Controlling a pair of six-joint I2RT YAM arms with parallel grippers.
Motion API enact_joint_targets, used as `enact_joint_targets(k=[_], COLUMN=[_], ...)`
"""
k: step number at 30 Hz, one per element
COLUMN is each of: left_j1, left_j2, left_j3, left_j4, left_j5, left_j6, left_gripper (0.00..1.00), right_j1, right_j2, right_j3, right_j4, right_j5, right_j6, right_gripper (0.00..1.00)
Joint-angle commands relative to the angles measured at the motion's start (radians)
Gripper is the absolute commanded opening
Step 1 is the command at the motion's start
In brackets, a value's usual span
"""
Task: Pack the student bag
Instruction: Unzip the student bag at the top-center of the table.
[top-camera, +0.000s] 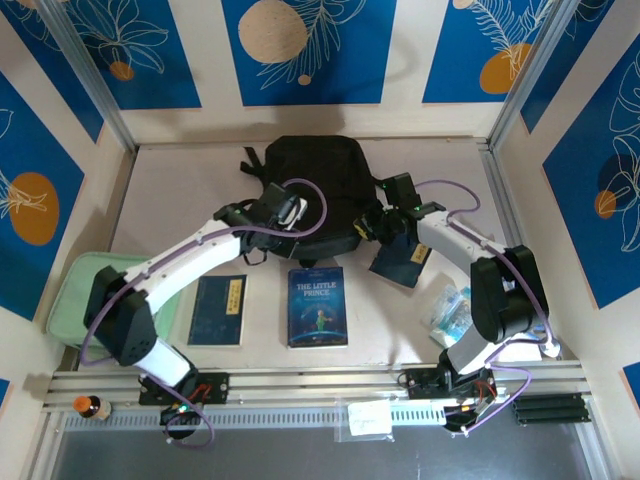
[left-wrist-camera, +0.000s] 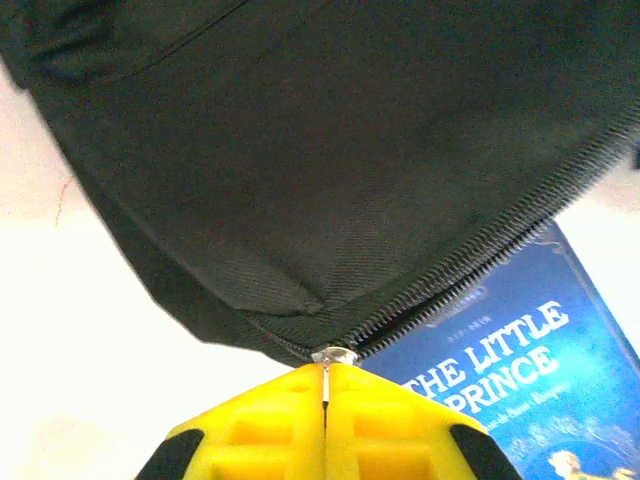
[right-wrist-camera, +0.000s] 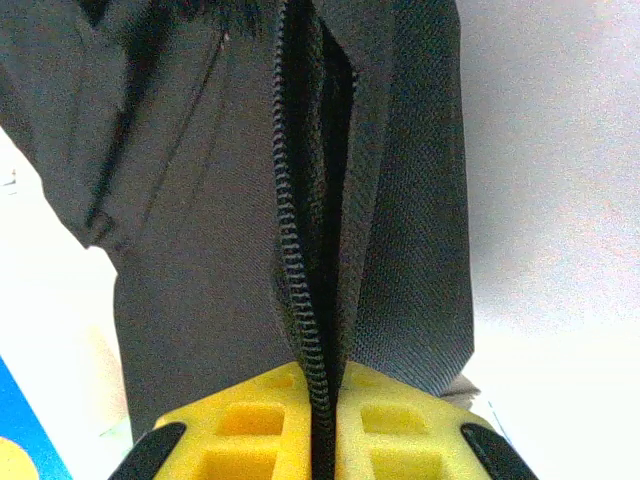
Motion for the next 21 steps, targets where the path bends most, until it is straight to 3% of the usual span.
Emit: enact_joint_targets(k=[1, 6, 10, 18, 21], left_j1=[-0.003, -0.006, -0.006, -0.006, -0.006], left_j2=[-0.063, -0.001, 0.102, 0.118, 0.111], left_j3=[-0.033, -0.042, 0.019, 0.018, 0.005], left_j4=[0.051, 0.171, 0.173, 0.135, 0.119], left_j5=[0.135, 0.226, 0.188, 0.157, 0.151], left_j6=[0.023, -0.036, -0.071, -0.082, -0.080], left_gripper=[0.00, 0.00, 0.00, 0.00, 0.00], right_j1=[-0.003, -0.023, -0.049, -0.035, -0.003], right_j2=[0.050, 0.123, 0.176, 0.012, -0.036], right_j3=[0.061, 0.122, 0.169, 0.054, -0.025], right_j4=[0.000, -0.004, -0.023, -0.102, -0.082], right_j5=[0.012, 0.019, 0.015, -0.005, -0.037], right_j6=[-0.050, -0.098, -0.154, -0.127, -0.045], right_gripper=[0.11, 0.11, 0.12, 0.60, 0.68])
